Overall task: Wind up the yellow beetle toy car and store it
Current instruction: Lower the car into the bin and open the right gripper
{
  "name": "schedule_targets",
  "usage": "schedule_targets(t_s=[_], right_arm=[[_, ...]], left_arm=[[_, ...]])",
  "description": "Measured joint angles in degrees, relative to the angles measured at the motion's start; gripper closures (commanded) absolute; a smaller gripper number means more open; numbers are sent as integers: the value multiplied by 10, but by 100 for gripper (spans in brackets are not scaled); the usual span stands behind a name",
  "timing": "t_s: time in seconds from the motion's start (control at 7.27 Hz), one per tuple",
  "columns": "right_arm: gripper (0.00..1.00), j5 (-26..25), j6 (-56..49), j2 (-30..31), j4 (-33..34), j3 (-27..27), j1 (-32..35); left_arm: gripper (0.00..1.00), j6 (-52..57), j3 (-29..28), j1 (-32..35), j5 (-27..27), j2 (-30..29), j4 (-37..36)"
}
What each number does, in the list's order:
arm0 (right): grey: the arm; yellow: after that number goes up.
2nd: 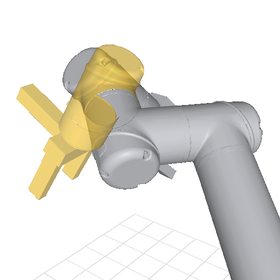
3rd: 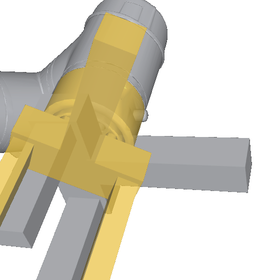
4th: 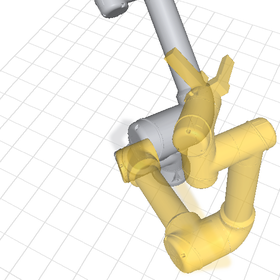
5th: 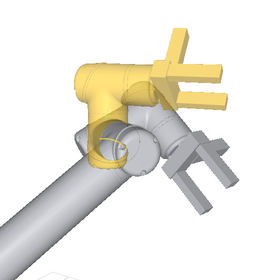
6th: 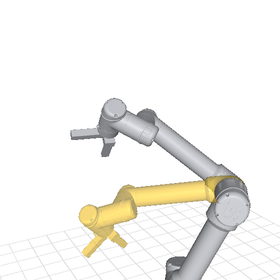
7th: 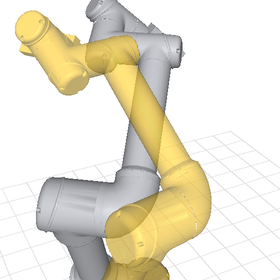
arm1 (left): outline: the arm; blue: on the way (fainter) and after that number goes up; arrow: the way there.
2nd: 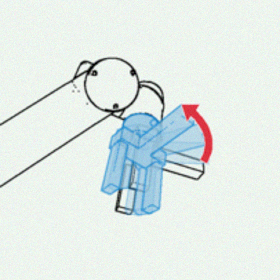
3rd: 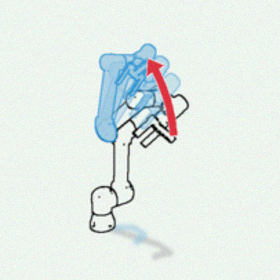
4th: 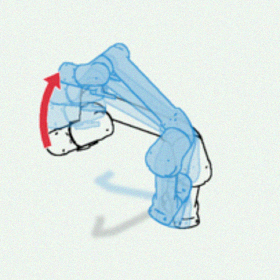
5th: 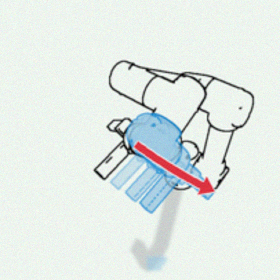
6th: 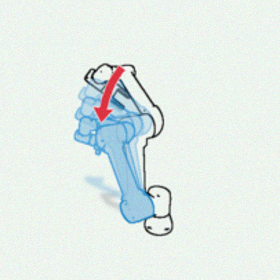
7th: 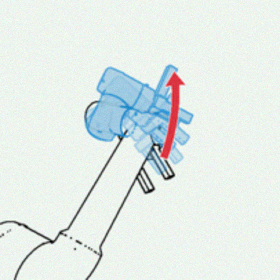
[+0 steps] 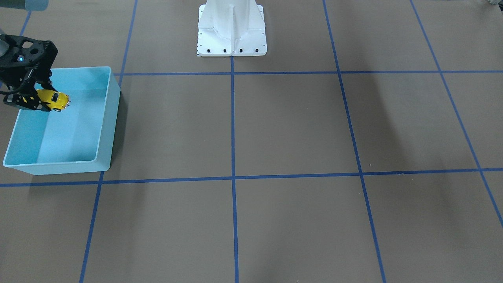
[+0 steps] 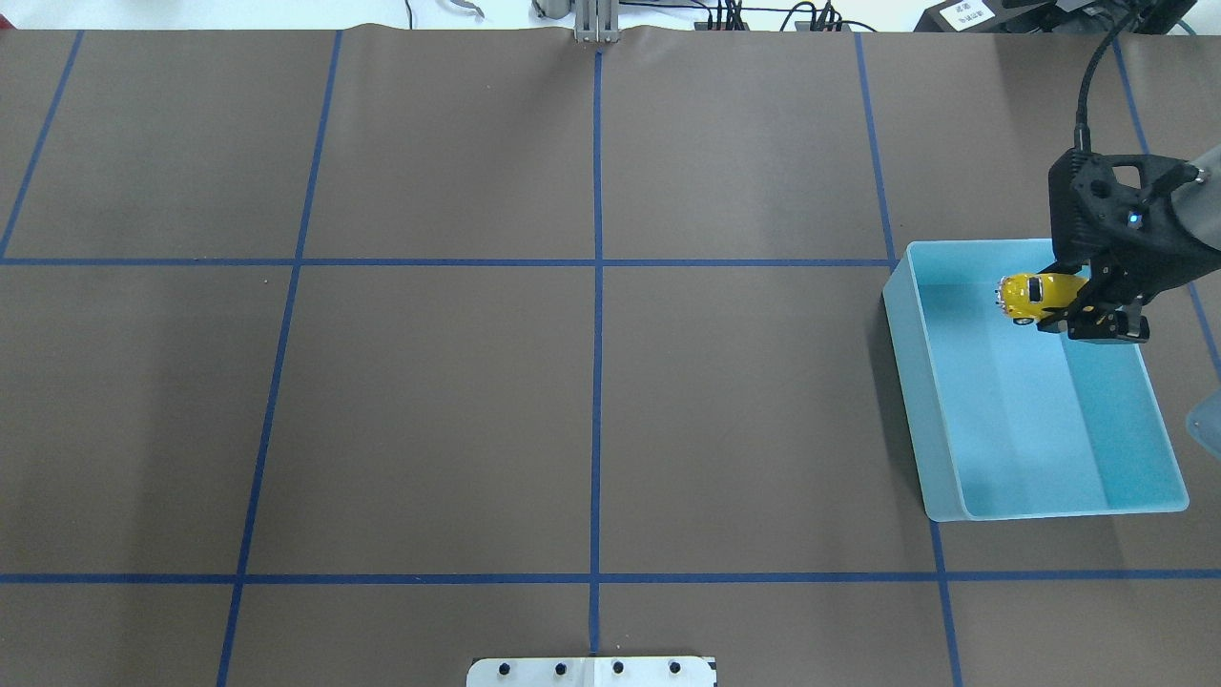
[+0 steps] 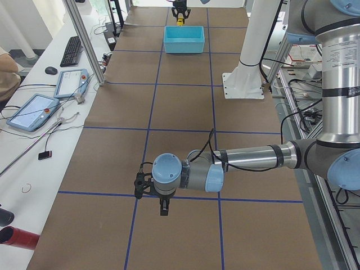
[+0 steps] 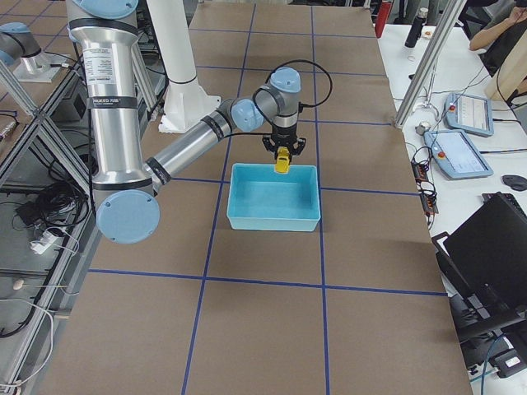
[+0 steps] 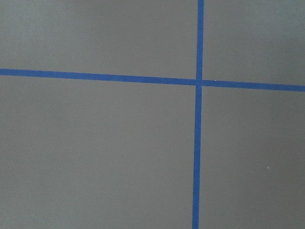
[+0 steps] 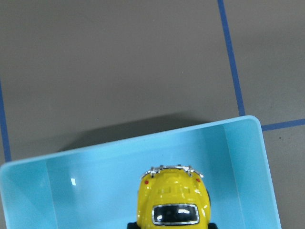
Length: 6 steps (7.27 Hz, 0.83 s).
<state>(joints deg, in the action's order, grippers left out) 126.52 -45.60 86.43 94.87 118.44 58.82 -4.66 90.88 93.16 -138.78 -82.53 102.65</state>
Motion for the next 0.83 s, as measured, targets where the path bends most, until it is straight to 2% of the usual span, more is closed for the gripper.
schedule_targets(t_s=[0.41, 0.83], right_arm=[[100, -2, -22, 30, -145, -103, -26], [100, -2, -9, 31, -172, -153, -62]], left_arm=[[0, 0, 0, 0, 0, 0, 0], [0, 0, 0, 0, 0, 0, 0]])
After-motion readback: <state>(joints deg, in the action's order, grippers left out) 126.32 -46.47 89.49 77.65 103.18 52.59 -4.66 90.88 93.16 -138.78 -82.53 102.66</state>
